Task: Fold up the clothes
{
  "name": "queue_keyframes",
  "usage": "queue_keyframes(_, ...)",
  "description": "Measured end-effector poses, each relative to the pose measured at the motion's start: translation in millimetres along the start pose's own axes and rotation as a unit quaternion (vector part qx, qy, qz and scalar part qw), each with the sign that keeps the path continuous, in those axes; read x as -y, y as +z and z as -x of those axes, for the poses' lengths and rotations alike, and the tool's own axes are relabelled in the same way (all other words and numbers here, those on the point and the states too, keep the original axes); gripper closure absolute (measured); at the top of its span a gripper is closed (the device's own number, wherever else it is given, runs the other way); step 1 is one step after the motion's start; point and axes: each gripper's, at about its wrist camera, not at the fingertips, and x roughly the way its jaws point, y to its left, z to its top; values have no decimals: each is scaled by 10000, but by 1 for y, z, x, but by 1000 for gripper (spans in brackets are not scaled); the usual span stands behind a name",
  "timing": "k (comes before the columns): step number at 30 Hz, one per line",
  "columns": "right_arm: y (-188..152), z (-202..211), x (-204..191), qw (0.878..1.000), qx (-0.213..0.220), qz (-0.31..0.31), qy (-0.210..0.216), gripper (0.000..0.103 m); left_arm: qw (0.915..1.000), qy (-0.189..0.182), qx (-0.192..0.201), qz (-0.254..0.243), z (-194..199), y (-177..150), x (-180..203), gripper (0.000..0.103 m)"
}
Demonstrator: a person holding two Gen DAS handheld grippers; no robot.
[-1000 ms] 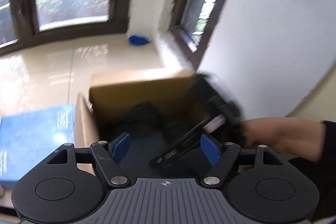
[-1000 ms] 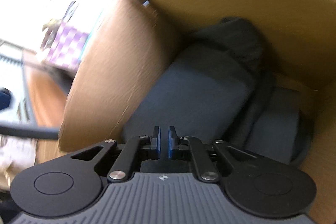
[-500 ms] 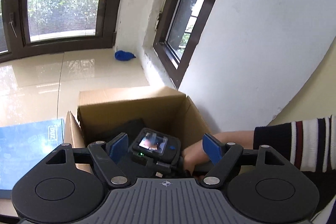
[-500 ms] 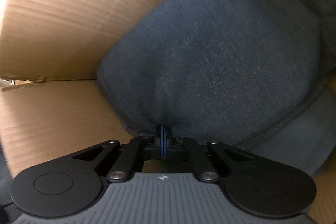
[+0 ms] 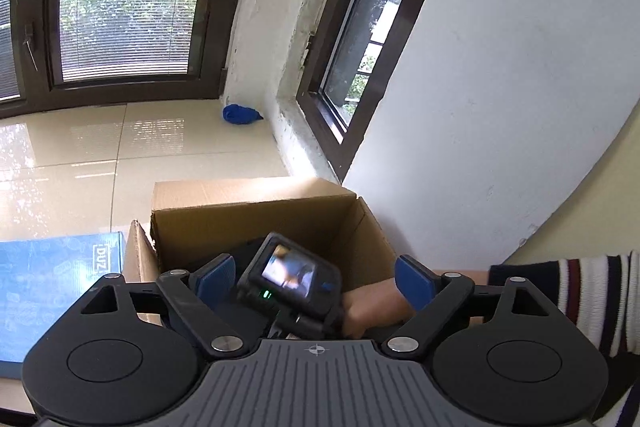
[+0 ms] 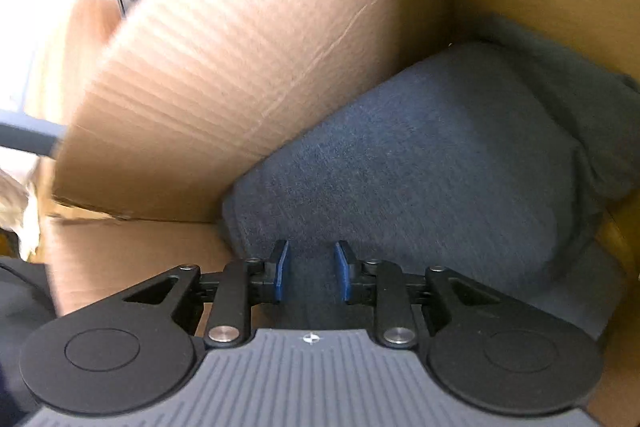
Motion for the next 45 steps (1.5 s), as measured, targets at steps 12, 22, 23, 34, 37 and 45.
queue_keyframes(12,-18,73,-20,9943,945,-187,-462,69,9995,139,271,-89,23,-12,21,6)
queue_keyframes(22,-64,142,-69,9696,2146,-521,-1054,41,9968,461,652,-87,68,-44,48,0)
queue_keyframes(23,-69,143,-73,9663,2253,-563,-1107,34,9962,526,686,-78,74,-49,50,0)
queue_keyframes(34,-175,186,-154,9323,3123,-871,-1605,5,9873,1374,777,200,128,-112,76,0)
queue_keyframes(37,-201,189,-171,9220,3322,-994,-1724,1,9842,1540,781,398,140,-125,84,0)
queue_keyframes(45,-250,187,-205,9072,3451,-1230,-2069,1,9753,1981,582,785,149,-155,97,0)
